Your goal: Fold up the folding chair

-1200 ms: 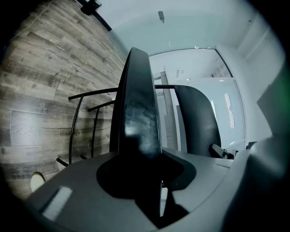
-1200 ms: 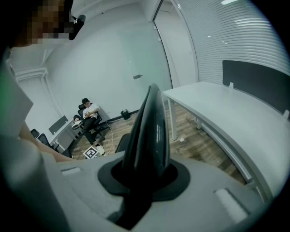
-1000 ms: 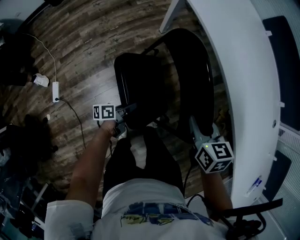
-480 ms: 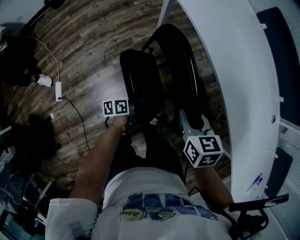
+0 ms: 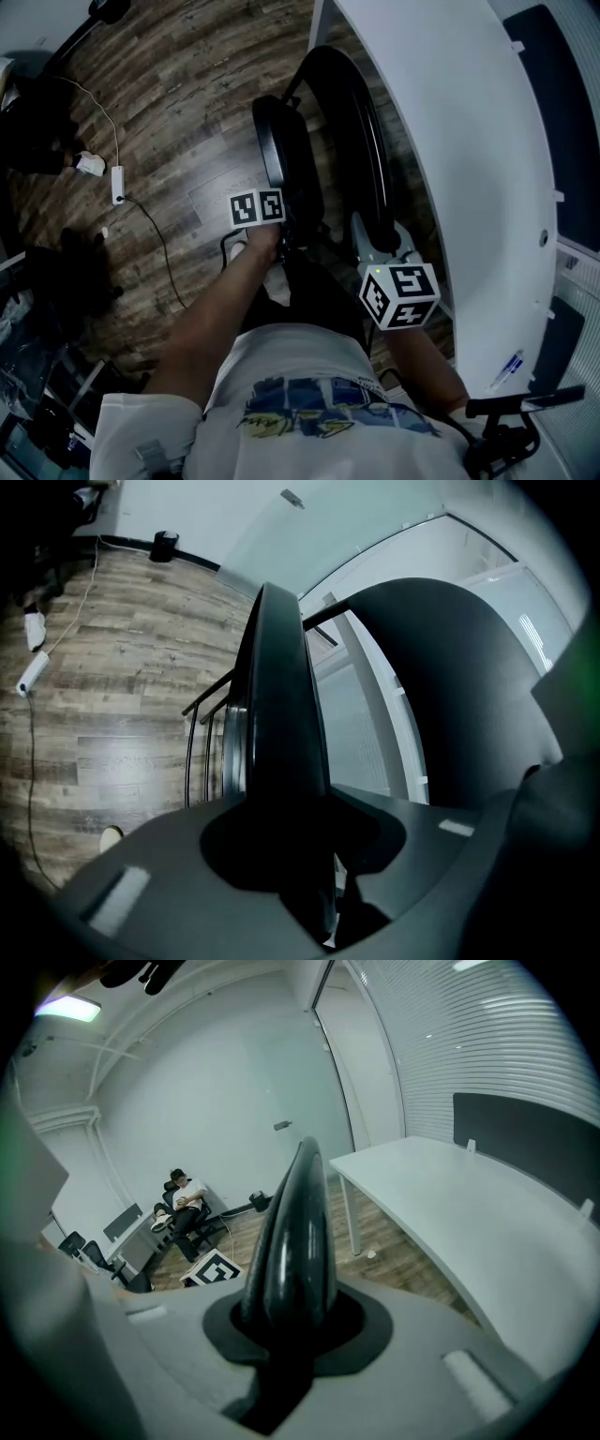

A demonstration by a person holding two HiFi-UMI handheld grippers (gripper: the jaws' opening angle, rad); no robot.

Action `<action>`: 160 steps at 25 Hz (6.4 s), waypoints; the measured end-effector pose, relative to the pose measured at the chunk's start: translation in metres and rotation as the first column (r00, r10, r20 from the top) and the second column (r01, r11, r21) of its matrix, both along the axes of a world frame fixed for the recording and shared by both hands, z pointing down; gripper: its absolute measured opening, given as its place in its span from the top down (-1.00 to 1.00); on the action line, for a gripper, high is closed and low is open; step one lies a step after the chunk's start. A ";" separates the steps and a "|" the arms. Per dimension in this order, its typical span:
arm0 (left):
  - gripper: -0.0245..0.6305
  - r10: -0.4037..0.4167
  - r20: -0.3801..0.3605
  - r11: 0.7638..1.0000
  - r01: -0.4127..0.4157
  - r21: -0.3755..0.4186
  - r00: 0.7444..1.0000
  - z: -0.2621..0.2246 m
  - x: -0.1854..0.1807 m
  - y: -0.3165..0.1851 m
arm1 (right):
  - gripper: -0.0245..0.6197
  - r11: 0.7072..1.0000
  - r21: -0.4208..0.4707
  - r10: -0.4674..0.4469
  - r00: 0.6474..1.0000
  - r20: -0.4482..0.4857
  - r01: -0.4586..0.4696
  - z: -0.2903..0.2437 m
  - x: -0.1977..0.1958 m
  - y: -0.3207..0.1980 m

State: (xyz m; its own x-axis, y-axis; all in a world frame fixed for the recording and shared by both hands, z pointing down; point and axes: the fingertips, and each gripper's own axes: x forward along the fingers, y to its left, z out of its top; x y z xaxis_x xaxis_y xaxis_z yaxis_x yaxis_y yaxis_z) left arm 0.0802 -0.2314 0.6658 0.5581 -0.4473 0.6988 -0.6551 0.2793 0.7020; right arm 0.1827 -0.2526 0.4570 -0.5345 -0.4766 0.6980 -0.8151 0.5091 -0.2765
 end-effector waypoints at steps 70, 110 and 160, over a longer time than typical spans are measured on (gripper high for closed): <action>0.35 0.188 -0.081 0.976 -0.195 -0.092 0.979 -0.006 0.143 -0.225 | 0.65 0.970 0.054 -0.243 0.964 0.108 0.238 -0.001 0.081 -0.212; 0.62 0.367 0.269 0.734 -0.455 0.505 0.890 -0.238 0.008 -0.126 | 0.27 0.971 0.227 0.087 0.995 -0.056 -0.072 -0.084 0.202 -0.108; 0.92 0.453 0.293 0.442 -0.498 0.747 0.842 -0.358 -0.159 0.145 | 0.91 0.938 0.348 0.036 0.992 -0.120 0.008 -0.153 -0.082 0.162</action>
State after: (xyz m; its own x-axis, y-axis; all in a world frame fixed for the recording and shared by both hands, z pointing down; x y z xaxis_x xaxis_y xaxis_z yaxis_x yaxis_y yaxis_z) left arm -0.0792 -0.0863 0.3076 0.8381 -0.4864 0.2470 -0.5444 -0.7170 0.4354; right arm 0.1010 -0.0910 0.3042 -0.4472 -0.7073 0.5475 -0.8389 0.5440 0.0175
